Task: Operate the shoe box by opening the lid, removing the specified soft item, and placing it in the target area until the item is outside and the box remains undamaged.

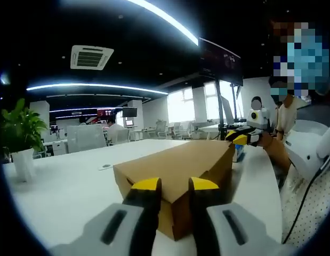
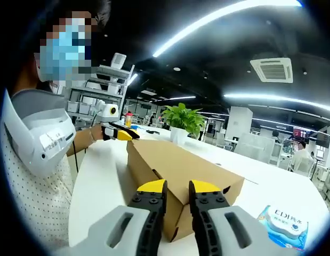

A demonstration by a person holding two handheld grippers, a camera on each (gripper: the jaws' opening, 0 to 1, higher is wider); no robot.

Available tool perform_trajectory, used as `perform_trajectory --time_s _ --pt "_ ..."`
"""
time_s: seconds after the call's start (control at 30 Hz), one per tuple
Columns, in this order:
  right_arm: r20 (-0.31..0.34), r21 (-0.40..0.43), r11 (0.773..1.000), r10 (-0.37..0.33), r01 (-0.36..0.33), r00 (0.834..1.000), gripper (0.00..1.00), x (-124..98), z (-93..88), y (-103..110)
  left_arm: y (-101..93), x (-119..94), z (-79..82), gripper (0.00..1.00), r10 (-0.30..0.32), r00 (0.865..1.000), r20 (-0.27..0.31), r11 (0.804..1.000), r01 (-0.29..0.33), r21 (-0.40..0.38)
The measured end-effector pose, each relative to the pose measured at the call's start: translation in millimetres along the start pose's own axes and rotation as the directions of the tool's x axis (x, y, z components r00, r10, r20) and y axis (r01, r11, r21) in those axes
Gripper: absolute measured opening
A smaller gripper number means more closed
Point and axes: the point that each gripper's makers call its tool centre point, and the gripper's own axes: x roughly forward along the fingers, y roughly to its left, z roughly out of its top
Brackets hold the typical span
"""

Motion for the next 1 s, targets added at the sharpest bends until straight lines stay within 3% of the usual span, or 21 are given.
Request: perform_trajectory --time_s 0.23,0.8,1.0 --pt "0.007 0.084 0.996 0.002 -0.002 1.0 0.1 0.2 -0.8 -6.2 -6.5 4.2 -0.9 0.17 0.006 1.0 -0.002 1.0 -0.006 0.008" --pt "0.017 0.101 0.995 0.0 -0.002 1.0 0.09 0.2 -0.9 -8.9 -3.7 5.6 0.3 0.17 0.014 1.0 0.007 1.0 -0.015 0.02" --pt "0.023 0.102 0.995 0.007 -0.009 1.0 0.12 0.1 0.0 -10.0 2.0 6.5 1.7 0.16 -0.006 1.0 -0.013 1.0 0.006 -0.02"
